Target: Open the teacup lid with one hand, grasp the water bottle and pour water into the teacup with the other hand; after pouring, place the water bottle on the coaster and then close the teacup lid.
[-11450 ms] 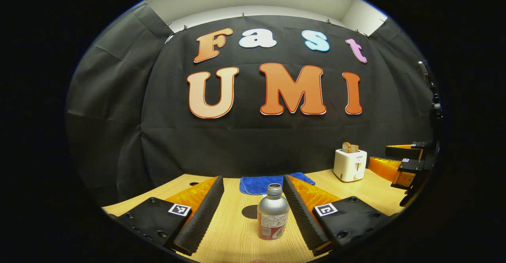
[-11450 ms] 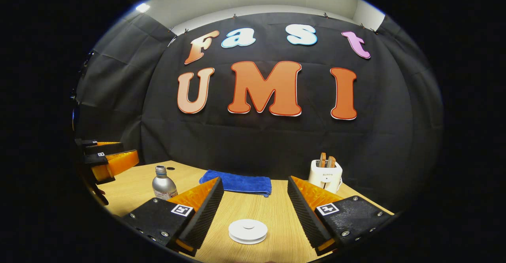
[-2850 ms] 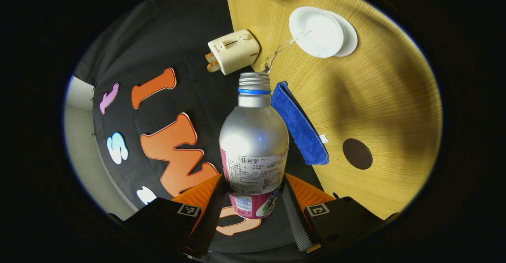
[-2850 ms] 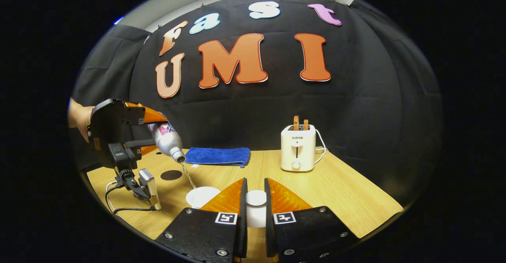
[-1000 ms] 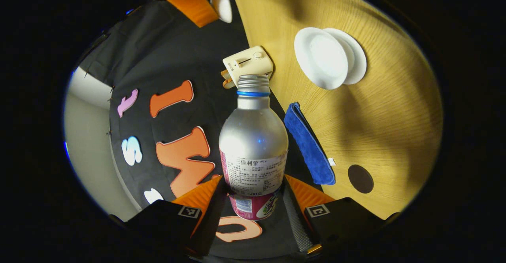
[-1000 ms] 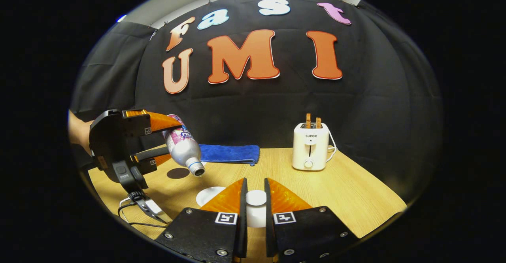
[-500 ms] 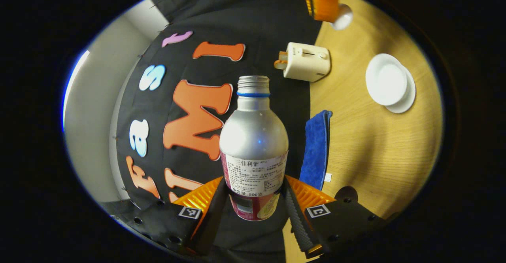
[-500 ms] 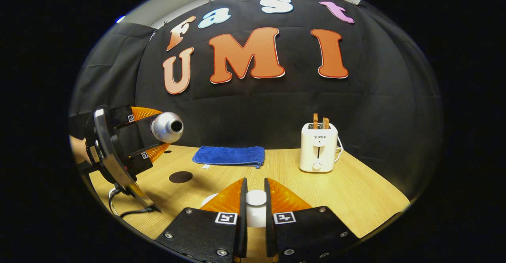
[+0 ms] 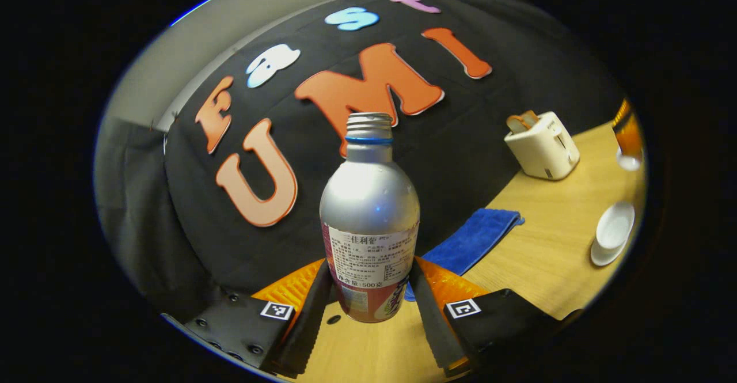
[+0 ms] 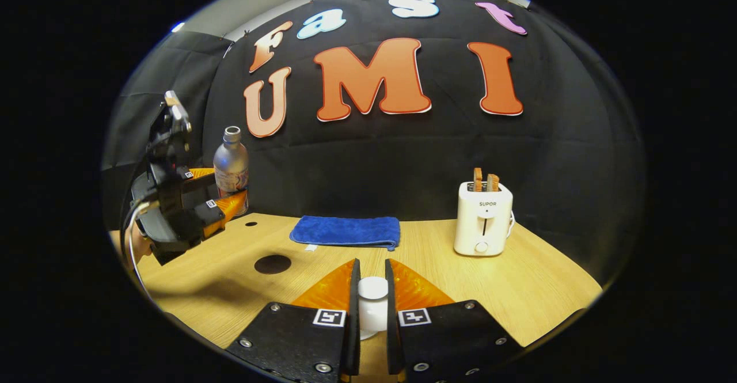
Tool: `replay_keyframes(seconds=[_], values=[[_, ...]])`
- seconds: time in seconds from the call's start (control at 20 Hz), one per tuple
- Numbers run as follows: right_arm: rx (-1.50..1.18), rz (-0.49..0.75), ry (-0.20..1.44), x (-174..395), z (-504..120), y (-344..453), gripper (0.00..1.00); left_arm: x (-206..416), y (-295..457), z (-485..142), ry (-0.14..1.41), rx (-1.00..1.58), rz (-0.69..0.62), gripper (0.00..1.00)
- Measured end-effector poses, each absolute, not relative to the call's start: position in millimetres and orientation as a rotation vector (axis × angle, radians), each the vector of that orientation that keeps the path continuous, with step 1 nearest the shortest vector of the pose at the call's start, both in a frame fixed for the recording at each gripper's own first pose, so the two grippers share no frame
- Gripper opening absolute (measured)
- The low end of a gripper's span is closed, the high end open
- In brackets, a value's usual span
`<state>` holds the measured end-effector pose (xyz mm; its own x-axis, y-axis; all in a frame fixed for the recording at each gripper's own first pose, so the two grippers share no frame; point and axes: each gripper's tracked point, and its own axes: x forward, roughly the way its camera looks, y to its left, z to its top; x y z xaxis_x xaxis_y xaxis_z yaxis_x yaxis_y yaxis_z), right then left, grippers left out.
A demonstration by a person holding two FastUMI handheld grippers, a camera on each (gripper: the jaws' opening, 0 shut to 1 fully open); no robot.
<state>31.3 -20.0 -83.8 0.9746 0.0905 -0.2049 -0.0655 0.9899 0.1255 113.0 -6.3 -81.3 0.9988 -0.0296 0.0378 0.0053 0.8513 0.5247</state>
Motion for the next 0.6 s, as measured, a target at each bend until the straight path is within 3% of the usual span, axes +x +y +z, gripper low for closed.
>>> replay_keyframes(seconds=[0.6], values=[[0.095, 0.124, 0.295, 56.1, -142.9, 19.2, 0.19, 118.8, 5.2, -113.3, 0.082, 0.244, -0.006, 0.8]])
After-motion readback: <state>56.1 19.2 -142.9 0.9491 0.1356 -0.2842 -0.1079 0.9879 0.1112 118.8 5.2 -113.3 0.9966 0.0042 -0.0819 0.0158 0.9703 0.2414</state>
